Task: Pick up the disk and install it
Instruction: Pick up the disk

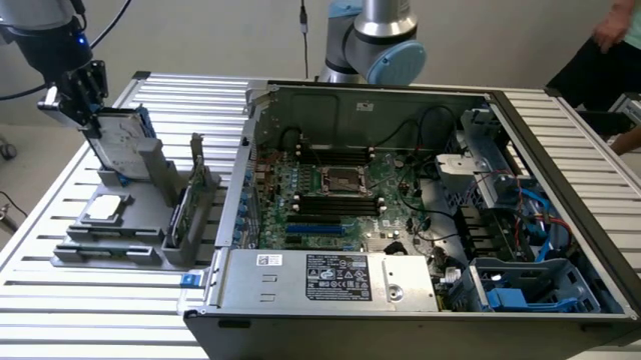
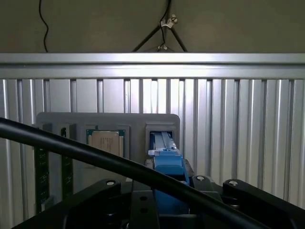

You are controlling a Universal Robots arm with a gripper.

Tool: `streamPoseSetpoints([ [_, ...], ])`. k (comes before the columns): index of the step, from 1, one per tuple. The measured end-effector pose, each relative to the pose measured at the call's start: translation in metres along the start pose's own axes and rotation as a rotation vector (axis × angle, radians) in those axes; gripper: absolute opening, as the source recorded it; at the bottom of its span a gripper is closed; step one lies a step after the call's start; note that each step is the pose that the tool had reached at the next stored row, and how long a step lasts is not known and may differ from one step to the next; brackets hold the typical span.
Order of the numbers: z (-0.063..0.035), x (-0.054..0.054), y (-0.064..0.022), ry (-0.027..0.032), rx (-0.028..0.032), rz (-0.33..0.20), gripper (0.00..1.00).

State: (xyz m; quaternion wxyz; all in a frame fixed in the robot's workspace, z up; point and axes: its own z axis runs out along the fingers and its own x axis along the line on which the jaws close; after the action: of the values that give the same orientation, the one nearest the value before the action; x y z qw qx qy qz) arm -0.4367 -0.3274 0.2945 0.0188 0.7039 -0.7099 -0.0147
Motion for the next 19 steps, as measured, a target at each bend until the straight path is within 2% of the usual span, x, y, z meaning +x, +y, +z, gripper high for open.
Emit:
streamPoseSetpoints([
  [12, -0.0549, 0.000, 0.0018, 0.0000, 0.0001, 0.000, 0.33],
  [16, -0.0732, 0.001, -0.0035, -0.0001, -0.0001, -0.003, 0.33],
  [19, -0.0869, 0.003, -0.0097, -0.0025, 0.0000, -0.008, 0.33],
])
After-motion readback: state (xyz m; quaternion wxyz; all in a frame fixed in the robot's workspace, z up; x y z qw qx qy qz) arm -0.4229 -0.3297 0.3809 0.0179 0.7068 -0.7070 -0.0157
